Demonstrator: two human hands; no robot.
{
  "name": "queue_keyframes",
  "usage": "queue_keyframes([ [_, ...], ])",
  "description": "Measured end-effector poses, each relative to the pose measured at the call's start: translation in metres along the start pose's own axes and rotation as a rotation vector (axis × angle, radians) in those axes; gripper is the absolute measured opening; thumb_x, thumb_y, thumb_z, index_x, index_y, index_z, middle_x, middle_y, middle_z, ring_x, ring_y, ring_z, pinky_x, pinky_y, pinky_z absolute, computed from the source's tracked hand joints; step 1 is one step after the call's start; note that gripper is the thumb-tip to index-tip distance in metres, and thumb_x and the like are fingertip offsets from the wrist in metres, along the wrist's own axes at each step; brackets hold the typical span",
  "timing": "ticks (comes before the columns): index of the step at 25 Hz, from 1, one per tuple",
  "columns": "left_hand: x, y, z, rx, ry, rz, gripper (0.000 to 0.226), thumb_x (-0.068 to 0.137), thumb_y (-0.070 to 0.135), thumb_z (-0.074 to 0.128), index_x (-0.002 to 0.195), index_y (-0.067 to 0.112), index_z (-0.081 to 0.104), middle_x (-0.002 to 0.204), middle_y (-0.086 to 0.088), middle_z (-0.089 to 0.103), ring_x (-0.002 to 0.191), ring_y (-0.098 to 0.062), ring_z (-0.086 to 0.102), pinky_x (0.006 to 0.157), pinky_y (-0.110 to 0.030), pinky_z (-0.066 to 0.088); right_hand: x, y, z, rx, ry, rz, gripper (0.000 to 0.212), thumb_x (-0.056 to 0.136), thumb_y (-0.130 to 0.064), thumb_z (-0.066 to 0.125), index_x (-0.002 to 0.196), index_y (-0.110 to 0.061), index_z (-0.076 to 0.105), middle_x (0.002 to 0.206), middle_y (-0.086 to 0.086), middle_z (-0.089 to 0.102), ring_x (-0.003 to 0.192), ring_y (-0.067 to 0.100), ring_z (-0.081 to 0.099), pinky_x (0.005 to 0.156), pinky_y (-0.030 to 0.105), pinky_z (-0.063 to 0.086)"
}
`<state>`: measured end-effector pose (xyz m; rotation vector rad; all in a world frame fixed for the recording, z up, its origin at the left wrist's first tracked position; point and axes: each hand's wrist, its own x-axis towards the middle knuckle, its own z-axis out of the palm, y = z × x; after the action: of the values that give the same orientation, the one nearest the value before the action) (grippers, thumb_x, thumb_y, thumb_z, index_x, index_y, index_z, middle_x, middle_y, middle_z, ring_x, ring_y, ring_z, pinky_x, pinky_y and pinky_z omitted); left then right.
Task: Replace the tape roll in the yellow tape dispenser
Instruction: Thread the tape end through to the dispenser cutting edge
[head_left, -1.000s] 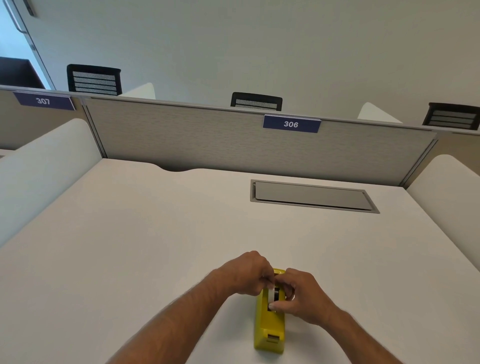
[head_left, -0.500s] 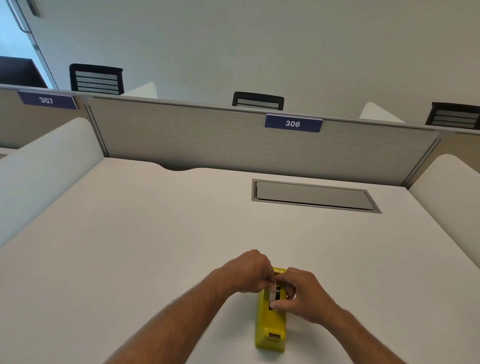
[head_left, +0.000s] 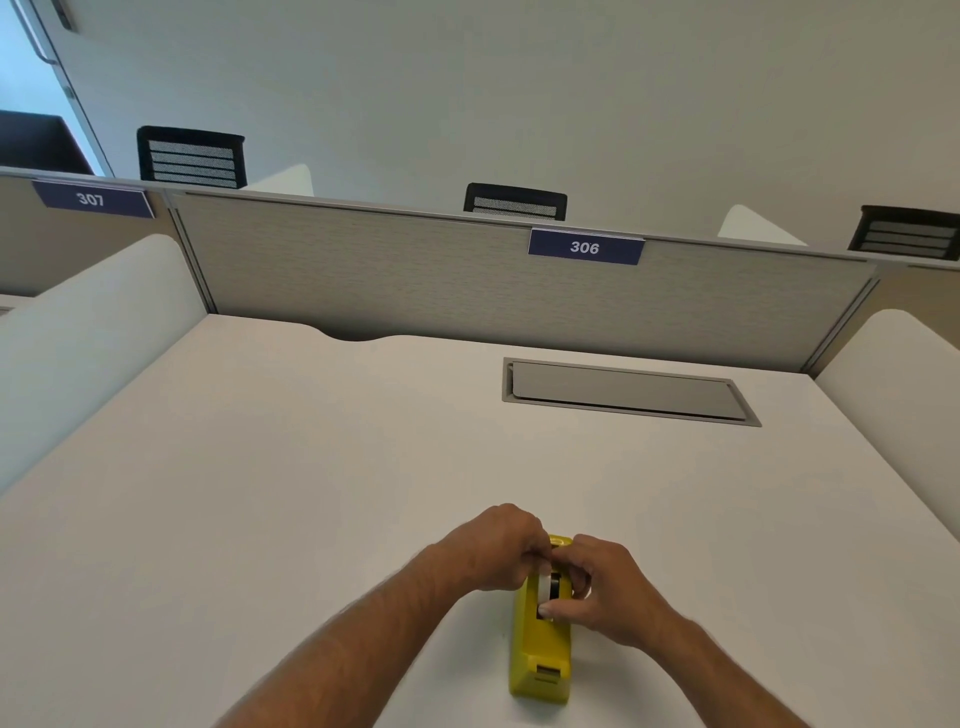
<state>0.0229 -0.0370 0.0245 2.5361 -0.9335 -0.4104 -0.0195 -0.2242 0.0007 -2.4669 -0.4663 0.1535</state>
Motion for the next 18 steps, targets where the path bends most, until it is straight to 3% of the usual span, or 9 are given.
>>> queue_keyframes([
  [7,-0.0030,-0.0015,0.0016,-0.021,0.016,-0.002,0.023,0.099,0.021,0.058,0.116,0.011,0.071,0.105,-0.008,0.070,0.094,-0.022,0.061,0.087,-0.034,0.052,-0.0012,-0.0010,0.0008,-0.007,-0.009,0.014,0.034,0.066,-0.053,0.083,0.092,-0.039,0.067,0.070,-0.018,0.050,0.065,0.004,0.049,0.058,0.013,0.040],
  [12,-0.0061,-0.0057,-0.0016,-0.062,-0.001,0.007,0.025,0.097,0.025,0.062,0.116,0.012,0.073,0.105,-0.007,0.071,0.093,-0.020,0.061,0.082,-0.030,0.049,-0.0007,0.0002,0.0008,-0.017,-0.006,0.017,0.040,0.065,-0.055,0.083,0.098,-0.034,0.071,0.072,-0.017,0.052,0.066,0.005,0.050,0.059,0.015,0.040],
  [18,-0.0039,-0.0011,-0.0022,-0.021,0.032,0.013,0.024,0.095,0.021,0.066,0.117,0.016,0.074,0.109,-0.004,0.074,0.096,-0.019,0.063,0.089,-0.029,0.050,-0.0012,-0.0006,0.0016,-0.024,-0.011,0.021,0.035,0.065,-0.055,0.082,0.092,-0.041,0.066,0.073,-0.017,0.053,0.067,0.006,0.051,0.059,0.014,0.041],
])
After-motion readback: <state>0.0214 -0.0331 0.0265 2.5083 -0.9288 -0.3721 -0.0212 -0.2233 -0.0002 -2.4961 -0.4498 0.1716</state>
